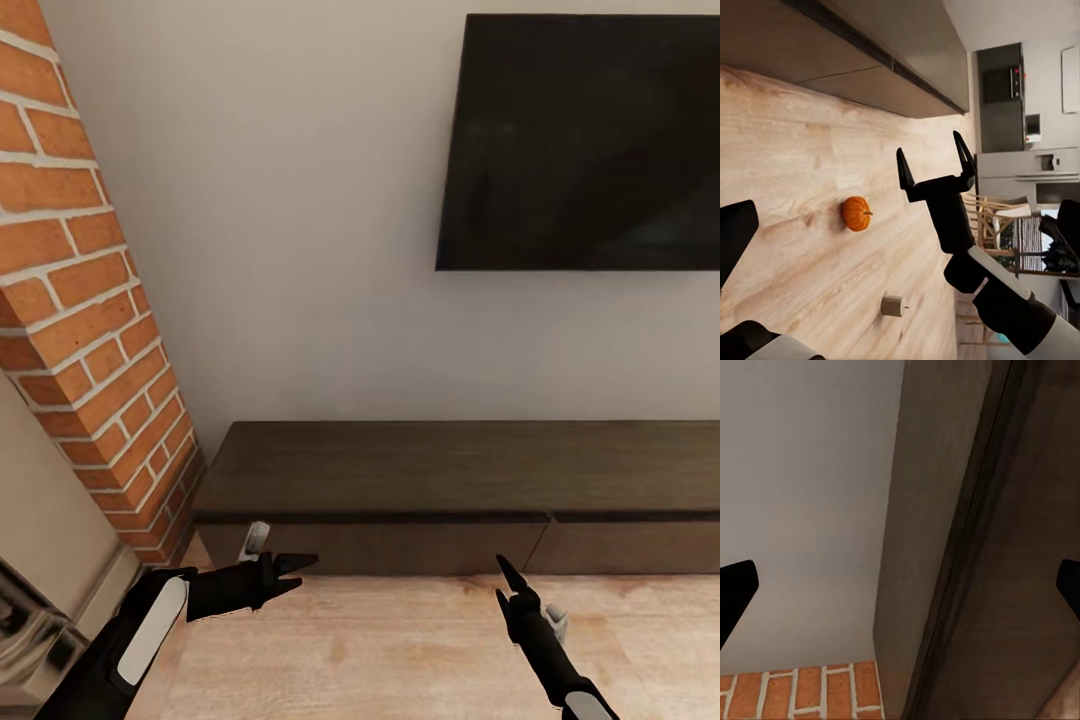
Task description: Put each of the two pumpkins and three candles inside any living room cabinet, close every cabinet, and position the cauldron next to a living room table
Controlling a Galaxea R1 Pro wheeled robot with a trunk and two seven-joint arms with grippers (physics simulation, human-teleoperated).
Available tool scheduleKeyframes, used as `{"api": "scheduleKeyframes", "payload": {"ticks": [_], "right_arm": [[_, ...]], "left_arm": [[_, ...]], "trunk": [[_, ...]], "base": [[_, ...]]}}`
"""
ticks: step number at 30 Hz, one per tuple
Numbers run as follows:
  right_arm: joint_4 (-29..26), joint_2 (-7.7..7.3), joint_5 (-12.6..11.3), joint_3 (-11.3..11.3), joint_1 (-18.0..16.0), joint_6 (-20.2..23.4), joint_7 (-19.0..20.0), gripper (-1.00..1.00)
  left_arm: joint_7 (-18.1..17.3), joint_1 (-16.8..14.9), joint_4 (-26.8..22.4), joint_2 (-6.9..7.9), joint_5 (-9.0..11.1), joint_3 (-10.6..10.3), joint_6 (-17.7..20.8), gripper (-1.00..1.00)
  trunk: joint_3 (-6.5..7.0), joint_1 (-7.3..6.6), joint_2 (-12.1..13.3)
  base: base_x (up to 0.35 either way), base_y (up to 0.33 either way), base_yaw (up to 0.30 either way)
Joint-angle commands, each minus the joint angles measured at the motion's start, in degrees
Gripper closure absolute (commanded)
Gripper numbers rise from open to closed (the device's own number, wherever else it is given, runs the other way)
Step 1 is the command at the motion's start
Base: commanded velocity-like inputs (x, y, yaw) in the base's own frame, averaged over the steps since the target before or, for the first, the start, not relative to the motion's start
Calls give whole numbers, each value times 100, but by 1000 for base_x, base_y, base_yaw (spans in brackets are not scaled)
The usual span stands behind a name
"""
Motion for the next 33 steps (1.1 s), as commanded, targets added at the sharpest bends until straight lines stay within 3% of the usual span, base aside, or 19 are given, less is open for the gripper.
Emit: {"api": "scheduleKeyframes", "payload": {"ticks": [1,19,33], "right_arm": [[5,2,-51,-8,-3,35,16,-100],[-14,-6,-50,1,-3,48,67,-100],[-24,-6,-36,10,-3,32,349,-100]], "left_arm": [[-13,-4,-2,3,2,-6,23,-100],[-16,-4,1,9,10,-6,23,-100],[-16,-4,-2,9,8,3,23,-100]], "trunk": [[-5,2,-2],[-5,2,-2],[-5,2,-2]], "base": [[298,-16,0],[98,-2,0],[3,0,0]]}}
